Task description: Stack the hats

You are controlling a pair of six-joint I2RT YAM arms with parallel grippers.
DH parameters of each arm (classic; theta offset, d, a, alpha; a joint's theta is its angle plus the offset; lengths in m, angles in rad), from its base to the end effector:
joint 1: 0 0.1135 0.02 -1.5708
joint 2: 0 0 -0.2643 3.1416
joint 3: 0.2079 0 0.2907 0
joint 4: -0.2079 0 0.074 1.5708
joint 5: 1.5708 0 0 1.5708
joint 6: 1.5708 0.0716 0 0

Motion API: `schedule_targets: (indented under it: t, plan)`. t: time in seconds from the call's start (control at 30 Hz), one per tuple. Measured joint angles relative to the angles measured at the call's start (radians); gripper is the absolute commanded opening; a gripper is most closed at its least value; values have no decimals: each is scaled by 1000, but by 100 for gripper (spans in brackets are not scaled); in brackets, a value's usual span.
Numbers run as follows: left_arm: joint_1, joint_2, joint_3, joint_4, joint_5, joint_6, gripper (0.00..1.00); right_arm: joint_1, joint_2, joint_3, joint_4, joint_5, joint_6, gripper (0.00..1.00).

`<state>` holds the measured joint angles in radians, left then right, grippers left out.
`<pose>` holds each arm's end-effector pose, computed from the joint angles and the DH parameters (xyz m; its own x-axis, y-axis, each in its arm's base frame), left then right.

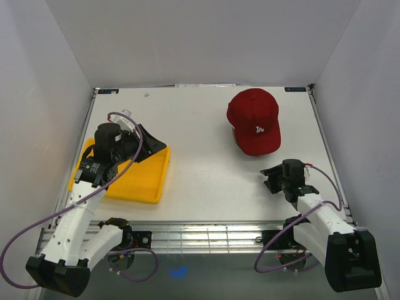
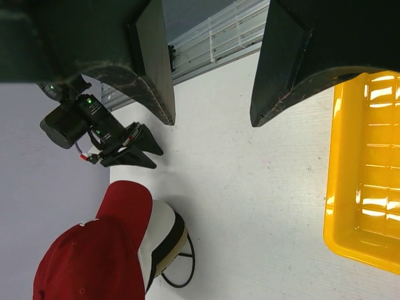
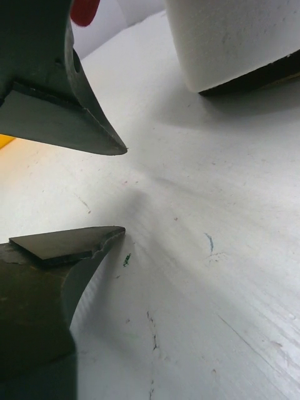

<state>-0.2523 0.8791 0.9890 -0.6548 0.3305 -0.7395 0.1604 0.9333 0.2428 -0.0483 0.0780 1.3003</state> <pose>0.2351 -0.0846 0.3344 -0.7111 -0.4750 -0.5185 0.0347 0.7127 -0.7006 0.2256 0.0309 0.0931 -0.2763 0.9285 -0.2481 0.6132 0.3691 0.6984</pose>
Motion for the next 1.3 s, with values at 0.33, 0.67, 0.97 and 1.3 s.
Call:
schedule_targets:
  t: [0.33, 0.67, 0.97, 1.3]
  plan:
    - [0, 56, 42, 0, 30, 19, 62, -2, -148, 72, -255, -98, -240, 65]
    - [0, 98, 54, 2, 81, 53, 62, 3, -326, 223, -543, -290, -538, 67]
    - [0, 152, 69, 4, 130, 82, 63, 140, -240, 533, -615, -357, -637, 67]
    - [0, 159, 101, 4, 150, 111, 63, 485, -31, 712, -571, -177, -637, 77]
